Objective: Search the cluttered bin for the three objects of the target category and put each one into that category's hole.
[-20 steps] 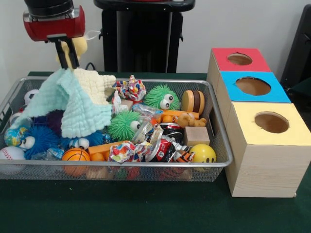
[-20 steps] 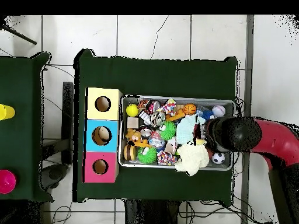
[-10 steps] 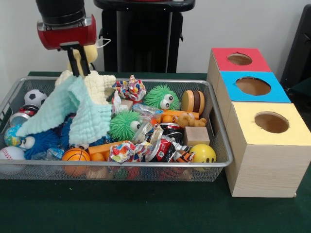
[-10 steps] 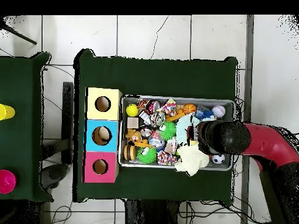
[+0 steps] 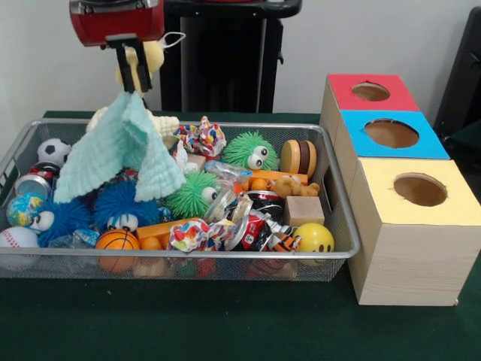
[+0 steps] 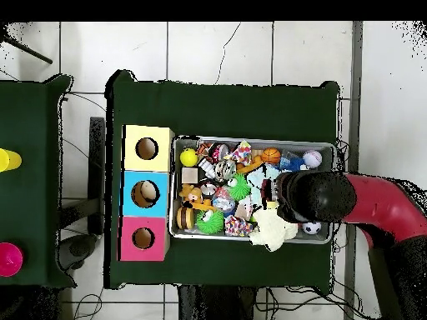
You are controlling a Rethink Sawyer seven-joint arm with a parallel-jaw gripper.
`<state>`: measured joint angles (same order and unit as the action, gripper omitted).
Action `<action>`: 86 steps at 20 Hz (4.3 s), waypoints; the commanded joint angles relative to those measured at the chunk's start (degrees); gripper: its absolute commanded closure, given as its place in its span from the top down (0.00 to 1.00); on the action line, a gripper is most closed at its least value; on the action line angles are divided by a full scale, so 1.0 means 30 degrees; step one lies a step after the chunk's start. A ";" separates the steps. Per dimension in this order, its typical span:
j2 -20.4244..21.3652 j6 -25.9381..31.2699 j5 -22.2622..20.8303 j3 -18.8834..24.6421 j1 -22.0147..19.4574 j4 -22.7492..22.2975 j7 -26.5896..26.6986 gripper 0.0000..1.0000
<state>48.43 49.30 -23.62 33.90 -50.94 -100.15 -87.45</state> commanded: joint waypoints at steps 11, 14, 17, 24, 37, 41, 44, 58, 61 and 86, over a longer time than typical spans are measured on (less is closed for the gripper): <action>-0.4971 -0.8594 -0.7237 -0.4008 0.2238 0.1322 -0.1388 0.00; -0.6019 -1.0010 -0.7574 -0.4558 0.2464 0.1954 -0.1715 0.00; -0.7489 -1.1557 -0.8090 -0.5293 0.2890 0.2923 -0.2262 0.00; -0.9609 -1.4114 -0.8013 -0.6661 0.3436 0.4075 -0.2815 0.00; -0.9346 -1.3589 -0.7280 -0.6248 0.2924 0.3641 -0.1133 1.00; -0.7822 -1.2175 -0.6578 -0.5882 0.2642 0.2313 -0.0779 1.00; -0.6881 -1.1463 -0.6212 -0.5589 0.2440 0.1603 -0.0459 1.00; -0.6036 -1.0083 -0.5415 -0.5249 0.2239 0.0887 -0.0092 1.00; -0.6975 -1.0203 -0.5440 -0.5396 0.2252 0.1334 -0.0335 1.00; -0.5304 -0.6809 -0.2904 -0.5758 0.2660 -0.0140 -0.0198 1.00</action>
<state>30.90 17.52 -34.74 16.71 -43.60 -97.61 -87.47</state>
